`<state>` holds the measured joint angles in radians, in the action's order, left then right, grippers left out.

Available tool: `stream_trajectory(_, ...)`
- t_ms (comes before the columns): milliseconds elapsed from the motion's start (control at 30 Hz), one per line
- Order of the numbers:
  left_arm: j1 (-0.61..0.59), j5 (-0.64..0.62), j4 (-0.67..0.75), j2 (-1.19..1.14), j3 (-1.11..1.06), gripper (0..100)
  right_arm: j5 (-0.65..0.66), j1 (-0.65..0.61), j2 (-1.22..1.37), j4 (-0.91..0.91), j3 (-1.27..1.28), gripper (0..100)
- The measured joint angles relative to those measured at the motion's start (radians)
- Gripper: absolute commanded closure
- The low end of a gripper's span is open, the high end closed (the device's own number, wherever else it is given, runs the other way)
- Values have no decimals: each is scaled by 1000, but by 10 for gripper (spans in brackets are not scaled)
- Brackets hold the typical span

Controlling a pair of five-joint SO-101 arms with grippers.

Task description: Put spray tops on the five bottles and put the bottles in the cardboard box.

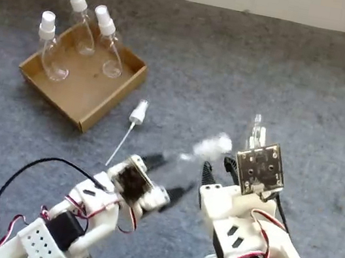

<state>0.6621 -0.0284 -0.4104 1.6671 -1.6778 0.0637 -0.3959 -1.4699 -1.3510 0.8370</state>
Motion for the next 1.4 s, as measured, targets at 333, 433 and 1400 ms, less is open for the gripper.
stream_trajectory(333, -35, -87, 46, 2, -2, 920, 0, 0, 2, 0, 0, 890)
stream_trajectory(433, -37, -87, 49, 2, -2, 920, 0, 3, 2, 0, 0, 890)
stream_trajectory(1400, -166, -89, 164, 146, 72, 920, 0, 18, 2, 161, 103, 895)
